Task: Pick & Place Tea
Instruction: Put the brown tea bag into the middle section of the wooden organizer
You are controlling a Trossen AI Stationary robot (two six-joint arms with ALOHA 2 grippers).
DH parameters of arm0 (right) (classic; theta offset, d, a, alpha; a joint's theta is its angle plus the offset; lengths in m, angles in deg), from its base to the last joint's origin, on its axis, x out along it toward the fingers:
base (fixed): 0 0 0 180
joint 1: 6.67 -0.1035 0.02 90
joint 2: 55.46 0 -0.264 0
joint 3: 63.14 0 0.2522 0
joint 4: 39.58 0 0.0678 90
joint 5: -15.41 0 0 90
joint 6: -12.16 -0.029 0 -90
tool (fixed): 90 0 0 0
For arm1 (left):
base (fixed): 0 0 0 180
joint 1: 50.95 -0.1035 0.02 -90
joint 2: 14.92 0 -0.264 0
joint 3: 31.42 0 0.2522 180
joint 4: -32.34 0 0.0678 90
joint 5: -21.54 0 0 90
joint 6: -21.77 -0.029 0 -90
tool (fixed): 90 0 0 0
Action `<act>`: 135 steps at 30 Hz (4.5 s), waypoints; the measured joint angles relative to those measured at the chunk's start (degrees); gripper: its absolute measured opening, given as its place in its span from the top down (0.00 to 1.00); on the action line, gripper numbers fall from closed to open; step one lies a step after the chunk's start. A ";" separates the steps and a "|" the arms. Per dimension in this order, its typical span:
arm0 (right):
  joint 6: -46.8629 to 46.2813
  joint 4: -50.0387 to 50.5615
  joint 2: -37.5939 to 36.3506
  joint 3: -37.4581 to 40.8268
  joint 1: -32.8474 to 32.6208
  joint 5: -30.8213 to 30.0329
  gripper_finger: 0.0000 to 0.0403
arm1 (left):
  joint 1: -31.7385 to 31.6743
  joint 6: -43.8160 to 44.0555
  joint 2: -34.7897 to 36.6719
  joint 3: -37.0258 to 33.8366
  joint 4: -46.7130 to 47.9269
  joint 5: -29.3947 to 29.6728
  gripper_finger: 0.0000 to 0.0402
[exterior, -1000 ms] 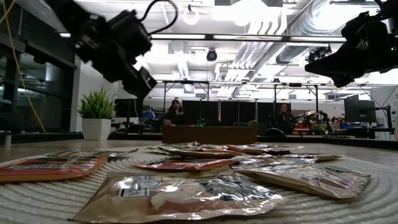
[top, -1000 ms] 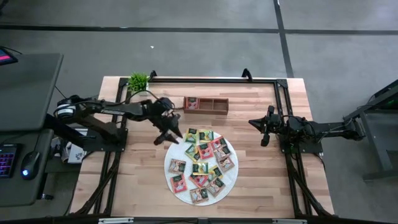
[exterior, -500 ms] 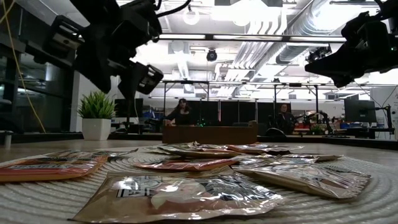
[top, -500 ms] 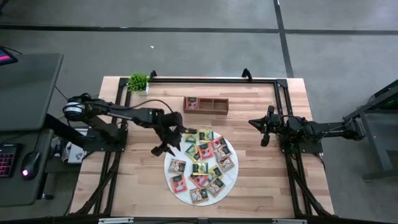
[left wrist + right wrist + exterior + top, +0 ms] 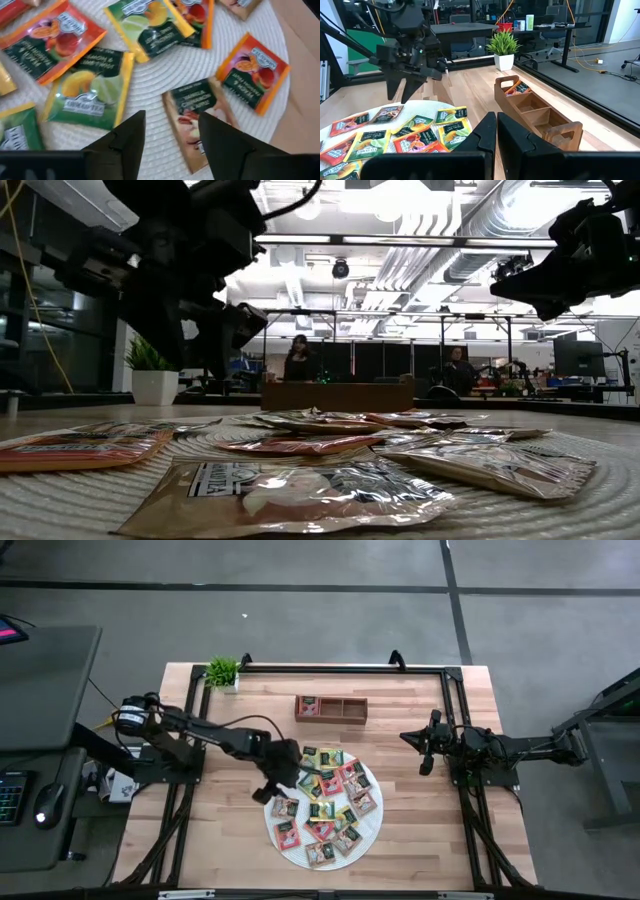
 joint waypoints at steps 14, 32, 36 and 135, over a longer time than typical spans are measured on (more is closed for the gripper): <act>-0.01 0.00 0.00 0.02 -0.01 0.00 0.97 | 4.83 4.43 -3.45 2.10 -0.90 10.16 0.33; 0.00 -0.04 0.11 0.01 0.00 0.00 0.97 | 8.86 12.07 -9.50 8.28 4.35 15.31 0.33; -0.02 -0.04 0.11 0.00 0.00 0.00 0.97 | 9.82 12.37 -9.44 8.35 4.30 17.19 0.33; 0.00 -0.04 0.39 0.00 0.00 0.02 0.97 | -10.17 27.45 -2.69 -0.14 -45.23 44.68 1.00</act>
